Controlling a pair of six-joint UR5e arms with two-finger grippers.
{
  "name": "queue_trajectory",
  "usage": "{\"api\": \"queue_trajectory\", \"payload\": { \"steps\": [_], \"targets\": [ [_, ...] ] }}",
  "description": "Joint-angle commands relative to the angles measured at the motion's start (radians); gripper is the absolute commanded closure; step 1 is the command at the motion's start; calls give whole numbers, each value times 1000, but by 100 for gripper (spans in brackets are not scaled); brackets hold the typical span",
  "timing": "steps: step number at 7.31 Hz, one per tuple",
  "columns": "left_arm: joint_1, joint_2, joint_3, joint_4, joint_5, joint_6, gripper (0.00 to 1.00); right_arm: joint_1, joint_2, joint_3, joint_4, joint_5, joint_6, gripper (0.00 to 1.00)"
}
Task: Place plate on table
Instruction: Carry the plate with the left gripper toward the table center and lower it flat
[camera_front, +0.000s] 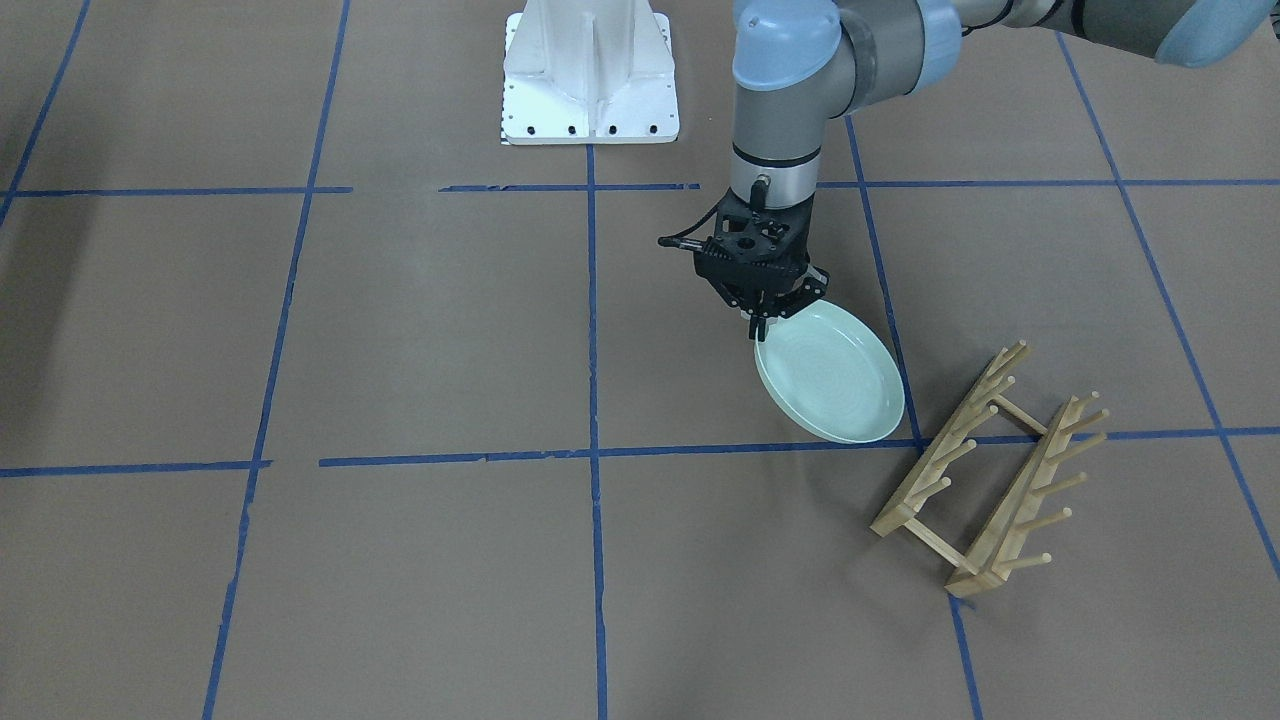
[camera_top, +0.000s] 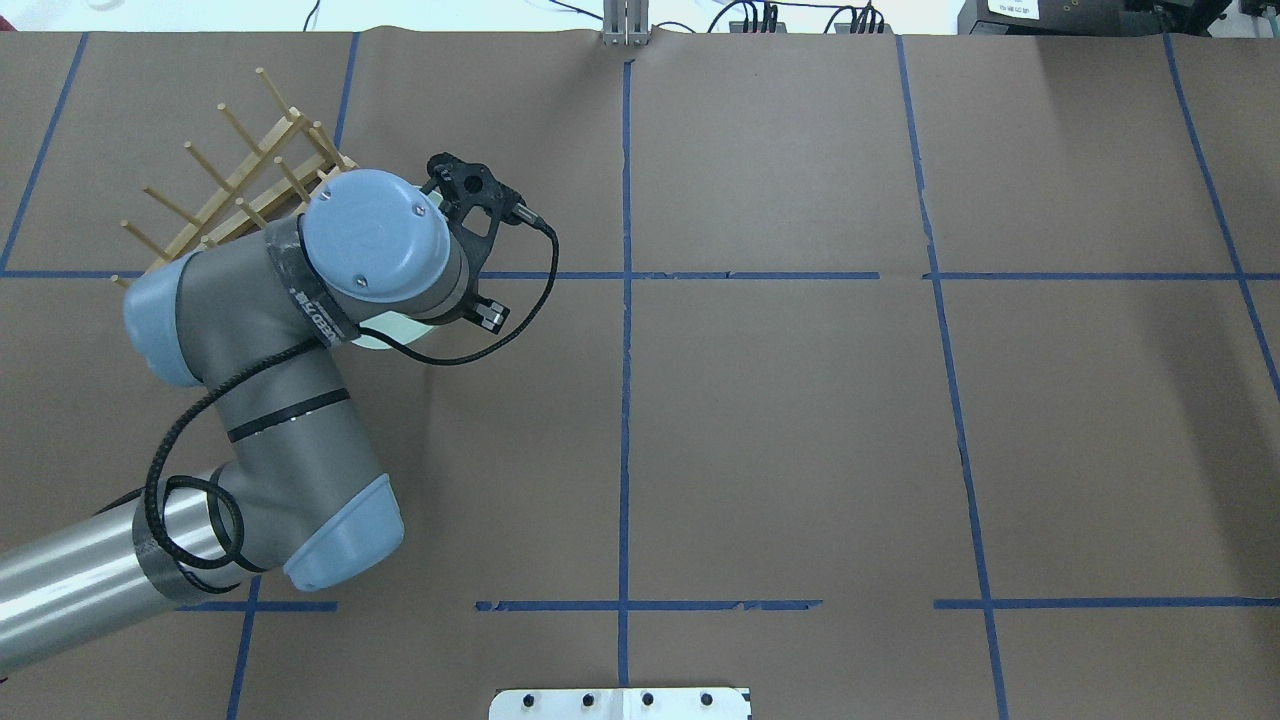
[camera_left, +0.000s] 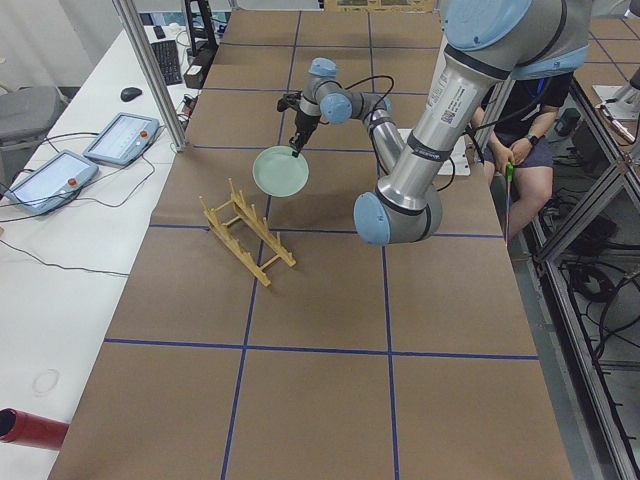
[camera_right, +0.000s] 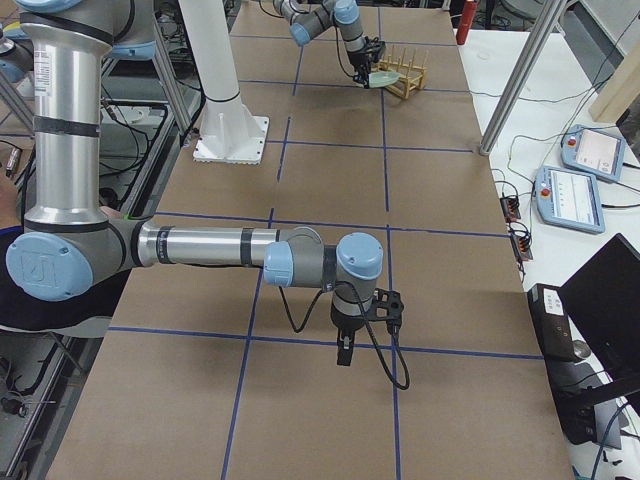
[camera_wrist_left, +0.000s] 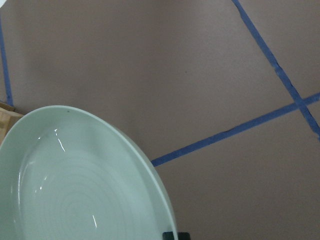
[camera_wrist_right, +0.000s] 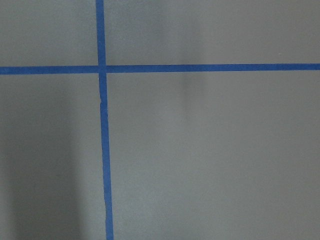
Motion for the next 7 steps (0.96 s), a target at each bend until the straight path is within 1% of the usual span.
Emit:
{"api": "queue_trajectory", "payload": {
  "steps": [1,2,3,4,5,7],
  "targets": [
    [85,-2,20,13,65,34,100,0,0,0,0,0,0,0],
    [103,-2,18,13,68,34,100,0,0,0,0,0,0,0],
    [120,-1,27,11,100,60,100,0,0,0,0,0,1,0],
    [120,-2,21,13,114,69,95,0,0,0,0,0,1,0],
    [120,1,6,11,116,63,1,0,0,0,0,0,0,0],
    [116,10,-33,11,118,63,0,0,0,0,0,0,0,0]
  ]
}}
